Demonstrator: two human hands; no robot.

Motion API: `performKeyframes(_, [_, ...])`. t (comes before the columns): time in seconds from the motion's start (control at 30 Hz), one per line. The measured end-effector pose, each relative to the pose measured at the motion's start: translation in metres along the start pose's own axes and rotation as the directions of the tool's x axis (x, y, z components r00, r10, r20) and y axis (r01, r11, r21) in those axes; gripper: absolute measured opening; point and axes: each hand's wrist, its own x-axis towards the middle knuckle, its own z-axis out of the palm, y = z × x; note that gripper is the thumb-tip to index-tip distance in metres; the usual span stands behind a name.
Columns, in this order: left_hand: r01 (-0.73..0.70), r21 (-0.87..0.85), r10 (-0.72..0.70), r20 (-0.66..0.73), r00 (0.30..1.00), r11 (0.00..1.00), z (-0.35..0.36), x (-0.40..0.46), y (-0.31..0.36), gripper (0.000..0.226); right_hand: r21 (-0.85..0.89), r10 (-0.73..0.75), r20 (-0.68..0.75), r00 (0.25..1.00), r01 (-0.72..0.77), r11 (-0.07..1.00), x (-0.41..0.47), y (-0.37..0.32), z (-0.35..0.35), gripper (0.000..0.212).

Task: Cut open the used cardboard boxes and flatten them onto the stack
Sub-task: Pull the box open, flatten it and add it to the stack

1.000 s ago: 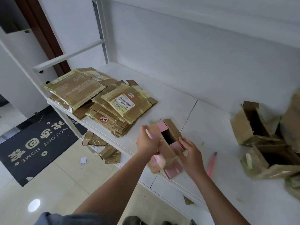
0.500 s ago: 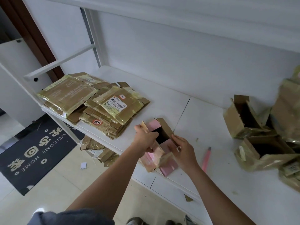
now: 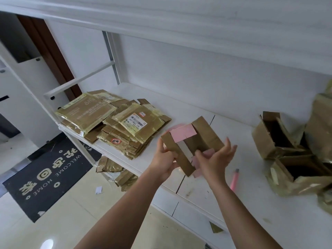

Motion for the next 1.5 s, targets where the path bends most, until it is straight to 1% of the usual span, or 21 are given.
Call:
performKeyframes(0.1, [-0.031,-0.067,0.029,-0.022,0.999,0.997,0.007,0.001,0.003,0.076,0.227,-0.040,-0.018,0.999,0.043,0.973,0.000,-0.004,-0.011,0.104])
performKeyframes(0.17, [-0.010,-0.063,0.007,-0.048,0.999,0.998,0.011,0.002,0.004,0.074,0.264,-0.045,0.057,0.997,0.028,0.964,-0.001,-0.006,-0.017,0.100])
performKeyframes(0.23, [-0.021,0.212,0.058,-0.169,0.984,0.977,0.012,0.004,0.004,0.076,0.194,-0.114,0.131,0.985,0.087,0.977,0.000,-0.002,-0.026,0.091])
performKeyframes(0.3, [-0.023,0.646,0.258,-0.272,0.927,0.763,0.010,0.007,0.004,0.089,0.115,-0.187,0.156,0.970,0.170,0.979,0.002,0.000,-0.034,0.079])
performKeyframes(0.37, [0.009,0.839,0.377,-0.253,0.891,0.544,0.006,0.009,0.003,0.089,0.069,-0.229,0.187,0.955,0.219,0.973,0.002,0.003,-0.039,0.072])
performKeyframes(0.4, [0.023,0.864,0.386,-0.248,0.889,0.503,0.005,0.009,0.002,0.083,0.052,-0.241,0.217,0.946,0.235,0.971,0.001,0.005,-0.041,0.072])
performKeyframes(0.47, [-0.013,0.840,0.372,-0.227,0.900,0.543,0.001,0.011,-0.003,0.067,0.030,-0.280,0.279,0.919,0.283,0.959,0.002,0.008,-0.045,0.072])
performKeyframes(0.53, [-0.064,0.722,0.311,-0.214,0.926,0.689,-0.006,0.012,-0.007,0.044,-0.002,-0.322,0.284,0.903,0.337,0.942,0.005,0.014,-0.049,0.070])
performKeyframes(0.57, [-0.045,0.596,0.225,-0.231,0.946,0.802,-0.011,0.012,-0.006,0.035,-0.018,-0.335,0.270,0.903,0.353,0.936,0.009,0.018,-0.052,0.069])
performKeyframes(0.63, [0.062,0.203,-0.023,-0.189,0.982,0.977,-0.027,0.009,0.000,0.045,-0.061,-0.356,0.289,0.889,0.388,0.919,0.015,0.025,-0.058,0.070])
performKeyframes(0.7, [0.184,-0.101,-0.193,-0.087,0.977,0.978,-0.051,0.006,0.003,0.060,-0.120,-0.343,0.427,0.837,0.428,0.896,0.018,0.032,-0.063,0.074])
performKeyframes(0.73, [0.233,-0.148,-0.245,-0.067,0.967,0.961,-0.061,0.005,0.003,0.061,-0.143,-0.309,0.513,0.801,0.435,0.889,0.018,0.037,-0.063,0.074])
performKeyframes(0.83, [0.316,0.049,-0.303,-0.182,0.936,0.948,-0.077,0.008,-0.005,0.041,-0.249,-0.158,0.693,0.703,0.439,0.864,0.015,0.051,-0.051,0.068])
performKeyframes(0.9, [0.312,0.398,-0.209,-0.281,0.936,0.863,-0.075,0.012,-0.017,0.028,-0.338,-0.044,0.760,0.648,0.453,0.825,0.009,0.061,-0.039,0.064])
performKeyframes(1.0, [0.278,0.846,-0.008,-0.308,0.951,0.455,-0.071,0.017,-0.042,0.033,-0.399,0.085,0.785,0.614,0.395,0.828,0.003,0.066,-0.021,0.065])
performKeyframes(1.03, [0.290,0.880,0.038,-0.327,0.944,0.377,-0.071,0.018,-0.048,0.032,-0.390,0.067,0.770,0.635,0.385,0.836,0.002,0.066,-0.016,0.064])
performKeyframes(1.13, [0.321,0.883,0.061,-0.362,0.930,0.344,-0.069,0.023,-0.056,0.019,-0.467,-0.032,0.707,0.707,0.501,0.729,0.002,0.070,0.001,0.063])
performKeyframes(1.23, [0.340,0.908,0.063,-0.365,0.929,0.244,-0.066,0.030,-0.050,0.003,-0.584,0.057,0.708,0.704,0.538,0.608,-0.002,0.078,0.016,0.060])
performKeyframes(1.3, [0.320,0.906,0.054,-0.347,0.936,0.278,-0.067,0.037,-0.047,0.007,-0.612,0.082,0.710,0.699,0.555,0.563,-0.002,0.081,0.022,0.055])
performKeyframes(1.4, [0.310,0.790,0.021,-0.377,0.926,0.530,-0.065,0.043,-0.046,0.016,-0.621,0.069,0.708,0.703,0.573,0.534,0.001,0.086,0.024,0.054])
performKeyframes(1.5, [0.278,0.744,0.038,-0.377,0.926,0.607,-0.057,0.043,-0.043,0.017,-0.623,0.079,0.707,0.703,0.565,0.541,0.003,0.094,0.024,0.057])
